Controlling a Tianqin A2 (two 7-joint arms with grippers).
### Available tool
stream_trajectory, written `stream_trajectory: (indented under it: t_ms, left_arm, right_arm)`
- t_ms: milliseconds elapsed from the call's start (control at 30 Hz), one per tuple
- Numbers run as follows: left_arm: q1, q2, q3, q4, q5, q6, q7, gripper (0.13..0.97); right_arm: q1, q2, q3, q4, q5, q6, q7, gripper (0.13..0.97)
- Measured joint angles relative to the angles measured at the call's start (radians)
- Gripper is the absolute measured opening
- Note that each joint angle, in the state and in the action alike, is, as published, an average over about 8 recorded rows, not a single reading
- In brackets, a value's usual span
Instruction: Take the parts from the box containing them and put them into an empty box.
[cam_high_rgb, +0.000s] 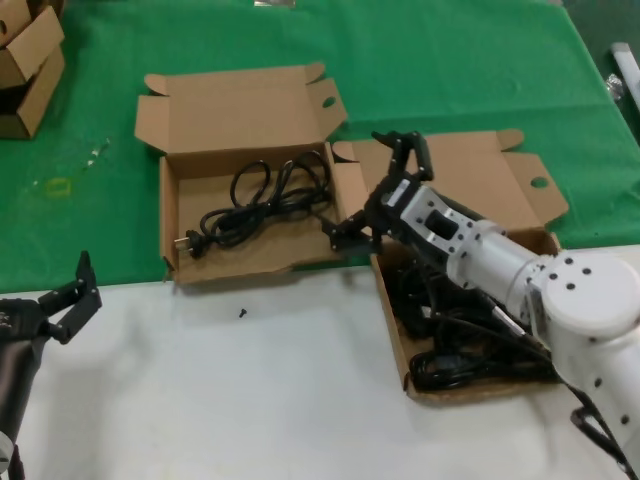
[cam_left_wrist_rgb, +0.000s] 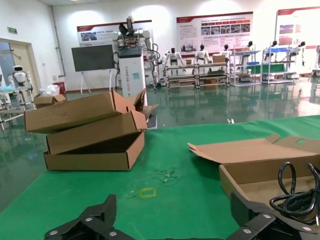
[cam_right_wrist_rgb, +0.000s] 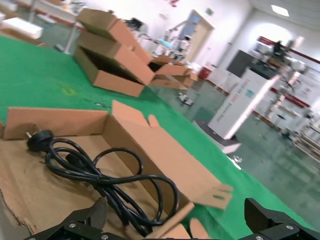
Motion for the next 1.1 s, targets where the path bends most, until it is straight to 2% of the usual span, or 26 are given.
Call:
stream_trajectory:
  t_ms: [233, 533, 1100]
  left_arm:
    - [0.0, 0.0, 0.0, 0.0, 0.0, 0.0, 0.0, 0.815]
    - [0.0, 0.0, 0.0, 0.0, 0.0, 0.0, 0.0, 0.926]
    - [0.0, 0.0, 0.0, 0.0, 0.0, 0.0, 0.0, 0.966]
  right_arm:
    - [-0.101, 0.009, 0.043, 0.088, 0.035, 0.066, 0.062, 0.966]
    - [-0.229, 0.02, 0.097, 0.201, 0.079, 0.152, 0.142, 0.966]
    - [-0.473, 0.042, 0.201, 0.416, 0.164, 0.313, 0.294, 0.966]
